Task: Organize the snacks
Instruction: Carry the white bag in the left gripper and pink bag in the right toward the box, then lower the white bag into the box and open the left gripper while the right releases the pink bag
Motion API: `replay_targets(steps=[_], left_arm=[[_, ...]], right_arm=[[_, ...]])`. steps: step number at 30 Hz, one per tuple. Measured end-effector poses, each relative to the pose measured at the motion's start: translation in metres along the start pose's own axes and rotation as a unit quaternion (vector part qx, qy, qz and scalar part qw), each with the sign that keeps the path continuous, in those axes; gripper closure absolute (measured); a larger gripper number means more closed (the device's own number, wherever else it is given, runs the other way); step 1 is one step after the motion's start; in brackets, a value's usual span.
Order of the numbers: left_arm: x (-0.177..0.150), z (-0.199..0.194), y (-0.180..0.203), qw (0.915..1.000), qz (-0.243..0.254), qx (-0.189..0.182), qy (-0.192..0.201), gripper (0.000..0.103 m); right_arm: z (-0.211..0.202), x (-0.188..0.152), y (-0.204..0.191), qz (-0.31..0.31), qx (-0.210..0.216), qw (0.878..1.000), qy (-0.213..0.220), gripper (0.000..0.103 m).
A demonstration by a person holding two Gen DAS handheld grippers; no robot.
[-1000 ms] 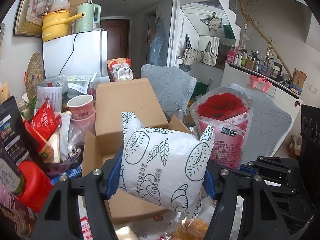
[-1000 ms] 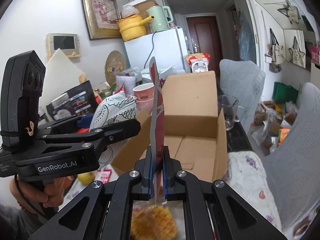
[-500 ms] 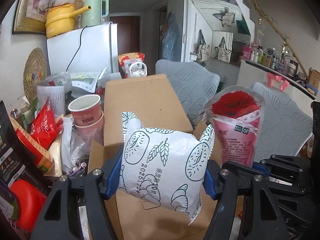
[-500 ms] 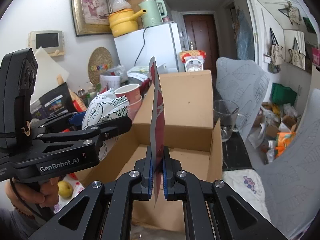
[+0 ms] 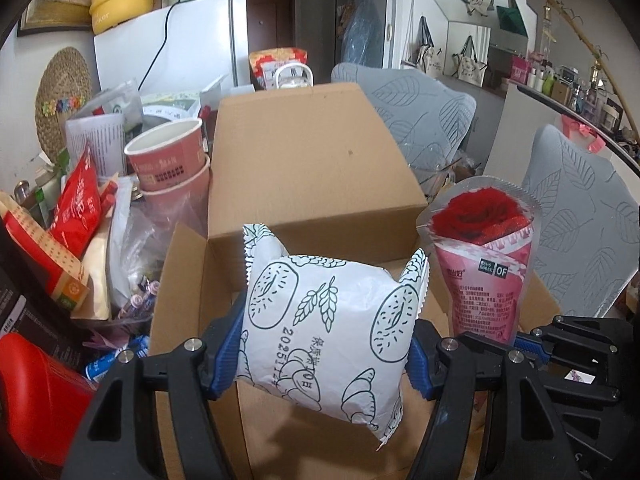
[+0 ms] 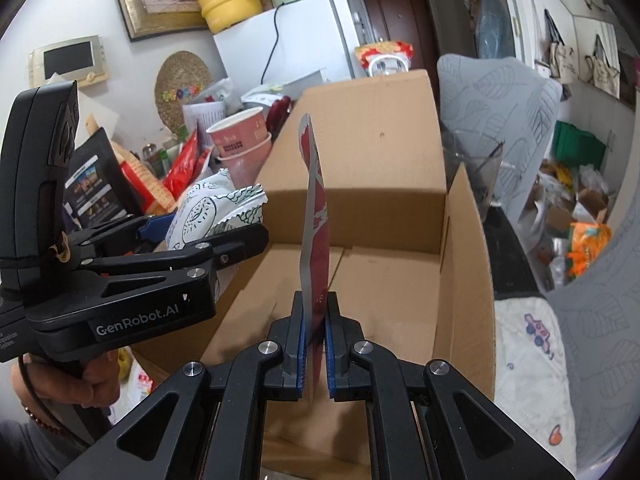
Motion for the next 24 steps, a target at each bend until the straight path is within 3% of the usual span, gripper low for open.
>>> replay_targets(steps=[9, 14, 20, 24], left_arm=[[-0.027, 0.026, -0.001, 0.9979, -0.003, 0.004, -0.065, 0.036], [-0.036, 0.038, -0.006, 0.9948, -0.026, -0.013, -0.098, 0.036], [-0.045, 0.04, -0.002, 0.993, -0.005, 0.015, -0.117, 0.032], [-0.049, 0.038, 0.001, 0.9913, -0.005, 0.013, -0.131, 0.03]], right_arm=[[0.011, -0.006, 0.007, 0.002, -0.017, 1.0, -0.021, 0.095], [0.013, -0.005, 0.007, 0.001, -0.022, 0.999, -0.028, 0.094], [0.011, -0.006, 0.009, 0.002, -0.034, 0.999, -0.03, 0.081], [0.006, -0.005, 0.008, 0.001, -0.04, 0.999, -0.029, 0.081]])
Point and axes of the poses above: each gripper's, at about its wrist camera, not at the fingertips, and z roughly the way its jaws point, y to its right, x to its top, the point moved 6 cm from there along z, roughly the way its jaws point, and after that the axes turned 6 degrees about y, right-handed, at the moved point
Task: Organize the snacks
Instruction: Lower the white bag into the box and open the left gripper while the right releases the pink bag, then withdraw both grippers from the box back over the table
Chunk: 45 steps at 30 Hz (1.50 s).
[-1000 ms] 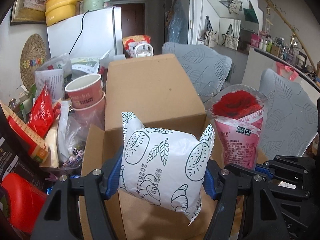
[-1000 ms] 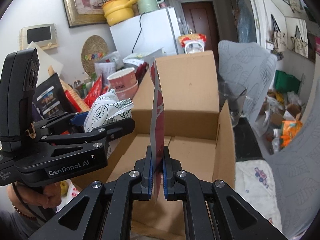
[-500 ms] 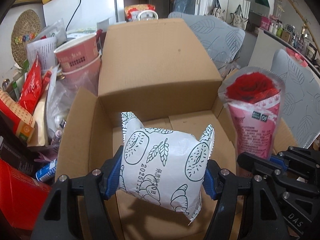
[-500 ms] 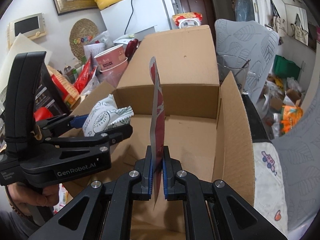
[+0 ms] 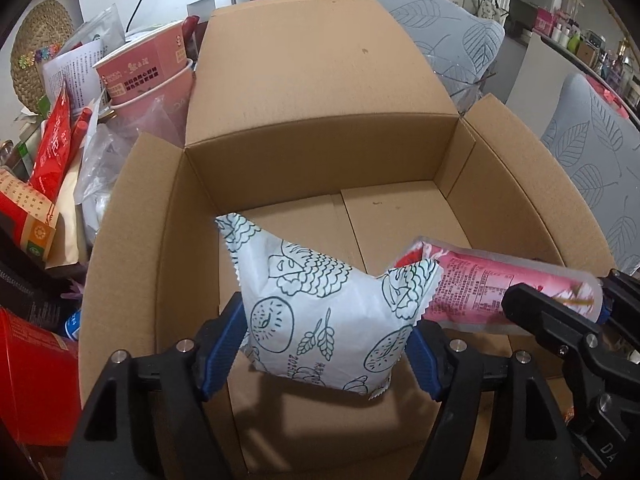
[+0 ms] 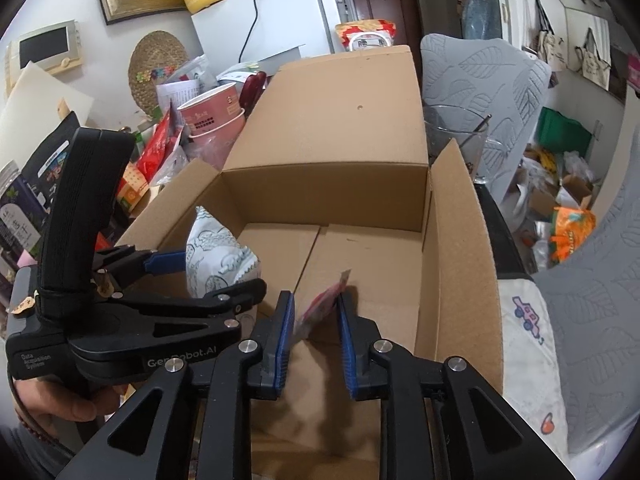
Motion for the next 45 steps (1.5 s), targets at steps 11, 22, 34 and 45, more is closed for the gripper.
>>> replay_targets(steps=[11, 22, 34, 45], left_arm=[[0.01, -0.034, -0.011, 0.9995, -0.003, 0.013, 0.029, 0.021], [0.016, -0.09, 0.0, 0.997, 0.006, 0.009, 0.076, 0.021], [0.014, -0.179, 0.014, 0.9889, 0.021, 0.007, 0.147, 0.021], [-0.01, -0.257, 0.022, 0.9781, 0.031, -0.006, 0.206, 0.021]], right_arm=[[-0.021, 0.007, 0.0, -0.01, -0.032, 0.999, 0.011, 0.075], [-0.064, 0.02, -0.013, -0.016, -0.037, 0.998, 0.046, 0.075], [-0.138, 0.022, -0.034, -0.029, -0.052, 0.993, 0.101, 0.075], [-0.209, 0.012, -0.056, -0.034, -0.061, 0.985, 0.155, 0.064]])
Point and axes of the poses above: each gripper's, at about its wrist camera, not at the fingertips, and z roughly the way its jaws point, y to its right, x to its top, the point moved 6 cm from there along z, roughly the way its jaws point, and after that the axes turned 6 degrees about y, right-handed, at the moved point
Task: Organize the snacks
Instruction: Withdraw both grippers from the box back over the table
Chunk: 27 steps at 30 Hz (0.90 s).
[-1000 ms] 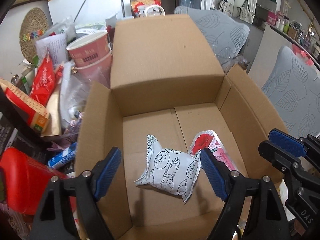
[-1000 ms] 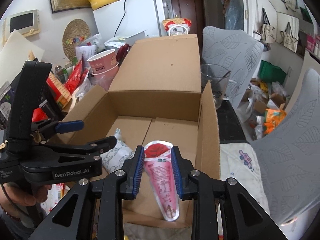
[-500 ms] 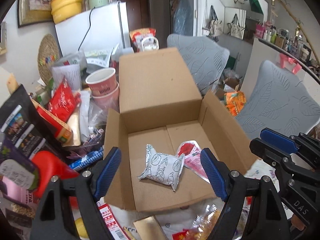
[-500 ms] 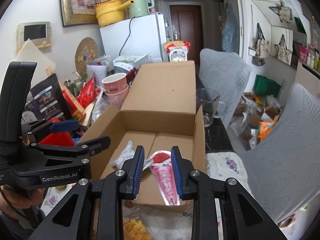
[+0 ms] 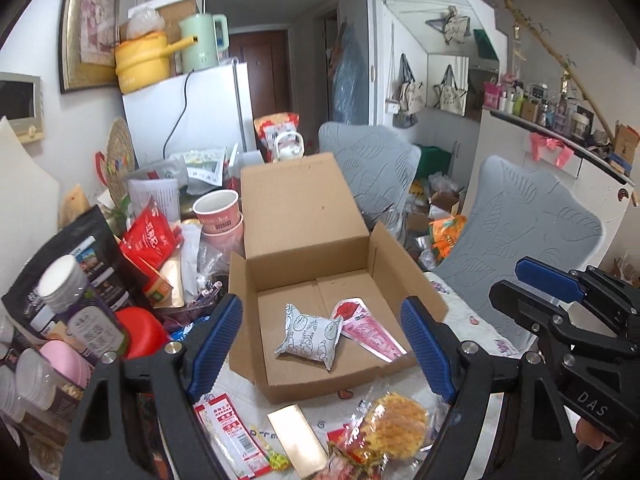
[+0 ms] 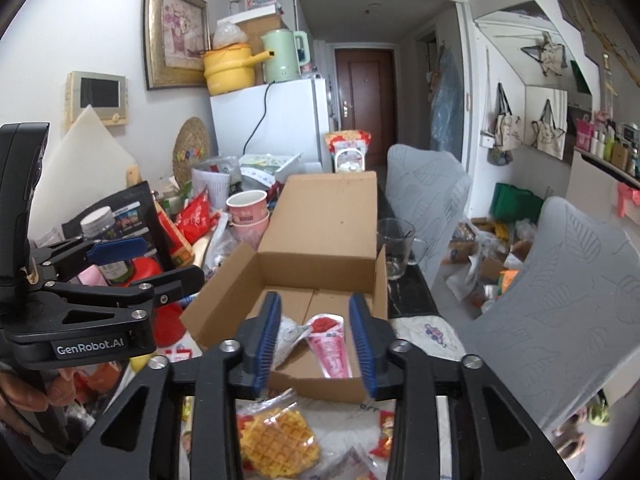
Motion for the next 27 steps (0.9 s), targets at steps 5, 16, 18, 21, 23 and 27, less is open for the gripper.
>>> replay_targets(steps=[5, 16, 18, 21, 23, 27], left_arm=[[-0.001, -0.032, 0.003, 0.9998, -0.001, -0.01, 0.018, 0.021], [-0.026, -0.093, 0.015, 0.999, 0.004, -0.027, 0.036, 0.014], [-0.032, -0.102, 0.016, 0.9988, 0.007, -0.026, 0.042, 0.005], [-0.041, -0.114, 0.017, 0.9984, 0.01, -0.025, 0.05, 0.004], [-0.047, -0.119, 0.016, 0.9984, 0.01, -0.027, 0.049, 0.004], [-0.062, -0.126, 0.015, 0.9985, 0.012, -0.029, 0.044, 0.004]], right_arm=[[-0.03, 0.002, -0.009, -0.007, -0.005, 1.0, 0.02, 0.055], [-0.09, -0.006, -0.026, -0.013, -0.018, 0.998, 0.058, 0.018], [-0.099, -0.01, -0.03, -0.014, -0.022, 0.998, 0.062, 0.017], [-0.109, -0.019, -0.033, -0.009, -0.023, 0.998, 0.061, 0.017], [-0.113, -0.026, -0.034, -0.004, -0.023, 0.998, 0.058, 0.017], [-0.12, -0.042, -0.04, 0.007, -0.016, 0.998, 0.054, 0.017]])
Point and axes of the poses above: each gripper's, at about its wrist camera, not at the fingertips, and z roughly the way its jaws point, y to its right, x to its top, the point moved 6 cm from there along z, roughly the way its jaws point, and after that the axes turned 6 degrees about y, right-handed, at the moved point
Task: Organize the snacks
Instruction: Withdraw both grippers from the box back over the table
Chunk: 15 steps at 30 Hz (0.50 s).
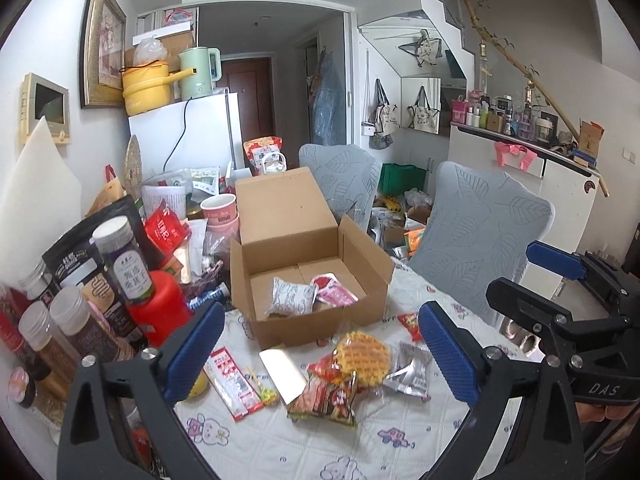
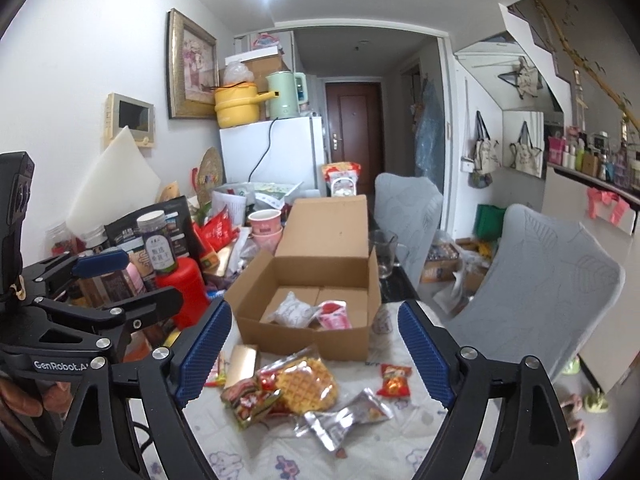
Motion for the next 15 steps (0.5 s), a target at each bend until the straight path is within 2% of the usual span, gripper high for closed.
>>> replay_targets(steps=[15], left_arm=[[-0.064, 0.005, -0.003, 0.9983, -0.018, -0.038, -0.04, 0.004]], right_arm=[[-0.005, -0.064, -0.014, 0.005, 0.003, 0.999, -0.036, 0.017]])
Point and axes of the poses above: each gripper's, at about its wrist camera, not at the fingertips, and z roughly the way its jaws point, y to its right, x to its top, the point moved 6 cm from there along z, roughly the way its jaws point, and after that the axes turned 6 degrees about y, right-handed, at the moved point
